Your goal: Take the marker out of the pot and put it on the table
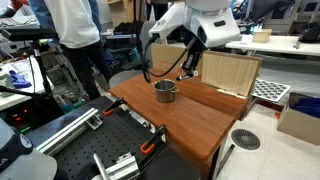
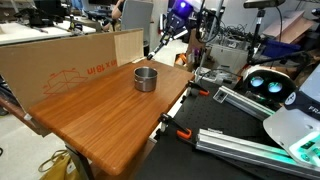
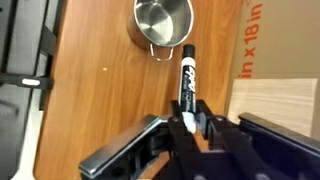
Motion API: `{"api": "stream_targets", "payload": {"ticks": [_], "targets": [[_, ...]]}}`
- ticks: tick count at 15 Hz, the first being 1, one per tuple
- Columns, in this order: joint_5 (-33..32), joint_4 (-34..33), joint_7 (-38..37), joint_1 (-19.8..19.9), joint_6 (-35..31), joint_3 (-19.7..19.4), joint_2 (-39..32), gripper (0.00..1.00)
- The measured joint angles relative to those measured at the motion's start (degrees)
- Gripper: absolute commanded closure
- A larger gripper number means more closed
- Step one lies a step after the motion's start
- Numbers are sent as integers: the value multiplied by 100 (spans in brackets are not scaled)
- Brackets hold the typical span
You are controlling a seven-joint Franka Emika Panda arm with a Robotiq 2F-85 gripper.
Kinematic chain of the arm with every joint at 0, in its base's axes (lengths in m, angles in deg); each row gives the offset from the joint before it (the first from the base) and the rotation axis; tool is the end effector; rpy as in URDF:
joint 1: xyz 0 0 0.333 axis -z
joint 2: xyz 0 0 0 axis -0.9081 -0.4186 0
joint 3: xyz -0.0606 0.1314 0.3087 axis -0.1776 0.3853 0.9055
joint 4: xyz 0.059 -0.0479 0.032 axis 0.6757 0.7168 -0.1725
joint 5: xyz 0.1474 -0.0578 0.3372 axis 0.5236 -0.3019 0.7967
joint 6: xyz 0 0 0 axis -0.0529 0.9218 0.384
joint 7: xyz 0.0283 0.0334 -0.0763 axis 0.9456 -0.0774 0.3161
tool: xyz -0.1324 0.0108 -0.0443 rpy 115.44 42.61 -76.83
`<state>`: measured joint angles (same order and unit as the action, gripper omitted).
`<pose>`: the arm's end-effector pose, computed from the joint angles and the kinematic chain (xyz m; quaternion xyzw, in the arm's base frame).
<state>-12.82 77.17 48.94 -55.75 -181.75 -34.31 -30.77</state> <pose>0.4703 -0.1580 0.2921 -0.7804 0.5859 -0.0049 0.2183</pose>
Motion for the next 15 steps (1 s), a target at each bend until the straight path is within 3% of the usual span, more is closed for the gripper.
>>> {"api": "stream_targets", "payload": {"ticks": [10,15], "targets": [[135,-1540,434,296,670,25,-1561,95],[-192,-2296,360,273,852,79,-2297,95]]}}
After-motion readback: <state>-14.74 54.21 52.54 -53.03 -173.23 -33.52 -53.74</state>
